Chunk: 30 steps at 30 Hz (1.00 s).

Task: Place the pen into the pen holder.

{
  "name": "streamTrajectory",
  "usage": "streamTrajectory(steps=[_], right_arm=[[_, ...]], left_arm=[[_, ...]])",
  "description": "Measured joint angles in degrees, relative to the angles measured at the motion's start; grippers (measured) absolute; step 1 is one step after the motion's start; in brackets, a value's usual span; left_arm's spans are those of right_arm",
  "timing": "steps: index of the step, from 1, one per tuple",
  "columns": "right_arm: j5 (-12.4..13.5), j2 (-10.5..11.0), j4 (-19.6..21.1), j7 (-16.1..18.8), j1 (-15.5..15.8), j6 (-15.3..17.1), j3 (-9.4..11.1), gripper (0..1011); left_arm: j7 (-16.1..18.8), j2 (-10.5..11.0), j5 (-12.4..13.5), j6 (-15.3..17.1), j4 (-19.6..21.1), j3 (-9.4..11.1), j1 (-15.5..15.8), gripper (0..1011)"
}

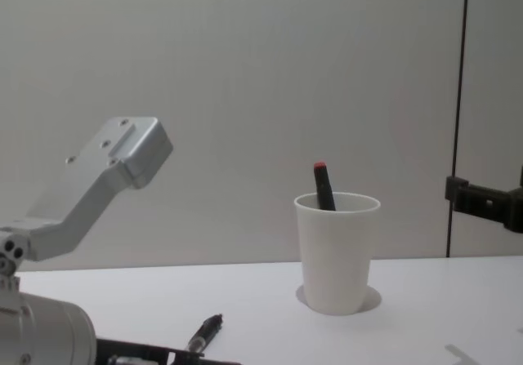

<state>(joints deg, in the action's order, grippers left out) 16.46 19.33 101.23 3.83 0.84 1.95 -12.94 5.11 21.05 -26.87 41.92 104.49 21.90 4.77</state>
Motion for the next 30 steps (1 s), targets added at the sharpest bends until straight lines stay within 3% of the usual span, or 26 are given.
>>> streamTrajectory(steps=[13,20,30], right_arm=[[0.00,0.00,0.00,0.00,0.00,0.00,0.00,1001],[0.00,0.00,0.00,0.00,0.00,0.00,0.00,1002],[0.00,0.00,0.00,0.00,0.00,0.00,0.00,1001]], left_arm=[[-0.06,-0.36,-0.11,0.22,-0.22,-0.13,0.07,979],[-0.07,-0.45,-0.13,0.28,-0.28,-0.16,0.07,819],[-0.10,-0.50,-0.17,0.37,-0.34,-0.17,0.06,489]])
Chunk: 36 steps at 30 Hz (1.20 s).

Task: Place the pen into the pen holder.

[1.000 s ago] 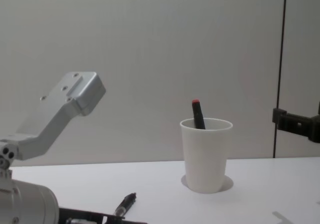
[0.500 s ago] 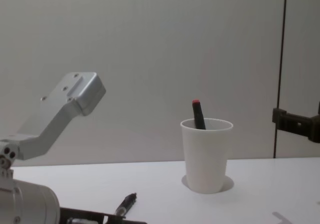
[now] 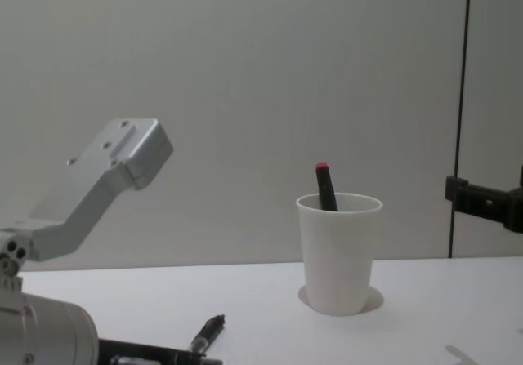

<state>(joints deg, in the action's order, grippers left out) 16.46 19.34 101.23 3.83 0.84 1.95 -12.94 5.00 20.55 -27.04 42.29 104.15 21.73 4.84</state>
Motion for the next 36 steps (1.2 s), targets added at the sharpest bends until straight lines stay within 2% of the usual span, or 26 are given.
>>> streamTrajectory(steps=[10,13,28,36], right_arm=[[0.00,0.00,0.00,0.00,0.00,0.00,0.00,1001],[0.00,0.00,0.00,0.00,0.00,0.00,0.00,1001],[0.00,0.00,0.00,0.00,0.00,0.00,0.00,1002],[0.00,0.00,0.00,0.00,0.00,0.00,0.00,1001]], left_arm=[[-0.07,-0.05,-0.07,0.16,-0.04,0.06,-0.01,169],[-0.08,-0.05,-0.08,0.16,-0.04,0.07,-0.01,117],[-0.15,-0.05,-0.01,-0.08,-0.03,0.01,-0.05,117],[0.37,0.20,0.97,-3.51,0.49,-0.26,-0.65,117]])
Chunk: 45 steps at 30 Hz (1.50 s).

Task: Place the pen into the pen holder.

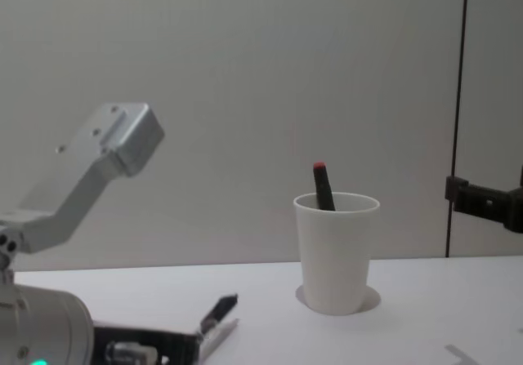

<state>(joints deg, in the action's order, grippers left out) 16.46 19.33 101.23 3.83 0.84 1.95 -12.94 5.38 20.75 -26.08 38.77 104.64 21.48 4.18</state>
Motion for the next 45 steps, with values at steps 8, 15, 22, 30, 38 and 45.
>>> streamTrajectory(steps=[8,15,22,30,38,45], right_arm=[[0.00,0.00,0.00,0.00,0.00,0.00,0.00,1001],[0.00,0.00,0.00,0.00,-0.01,0.00,0.00,1002],[0.00,0.00,0.00,0.00,0.00,0.00,0.00,1002],[0.00,0.00,0.00,0.00,0.00,0.00,0.00,1001],[0.00,0.00,0.00,0.00,0.00,0.00,0.00,1001],[0.00,0.00,0.00,0.00,0.00,0.00,0.00,1002]], left_arm=[[1.34,0.73,1.15,-4.79,1.18,-0.62,-1.02,117],[2.46,1.74,2.17,-10.24,2.56,-1.50,-2.08,117],[2.34,2.77,2.62,-16.13,3.61,-2.49,-2.98,117],[-1.54,3.81,1.99,-23.25,3.91,-3.58,-3.35,116],[-7.02,4.32,0.40,-27.97,3.59,-4.22,-3.09,116],[-12.70,4.39,-1.29,-30.74,2.83,-4.42,-2.41,117]])
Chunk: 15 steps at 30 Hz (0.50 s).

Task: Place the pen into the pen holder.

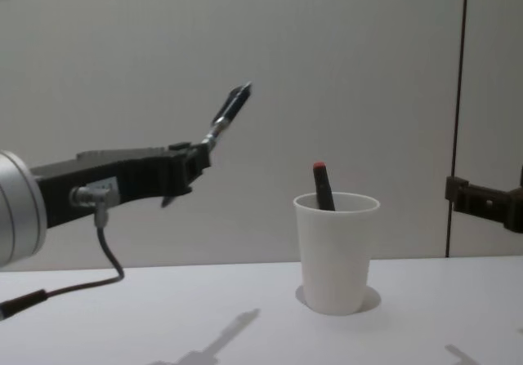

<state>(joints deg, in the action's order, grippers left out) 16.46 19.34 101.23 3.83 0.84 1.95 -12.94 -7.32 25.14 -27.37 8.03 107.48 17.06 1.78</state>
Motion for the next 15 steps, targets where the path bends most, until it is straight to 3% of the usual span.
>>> streamTrajectory(steps=[15], right_arm=[[0.00,0.00,0.00,0.00,0.00,0.00,0.00,1001]], left_arm=[[-13.10,-1.10,-3.64,-1.94,-2.63,0.63,2.39,116]])
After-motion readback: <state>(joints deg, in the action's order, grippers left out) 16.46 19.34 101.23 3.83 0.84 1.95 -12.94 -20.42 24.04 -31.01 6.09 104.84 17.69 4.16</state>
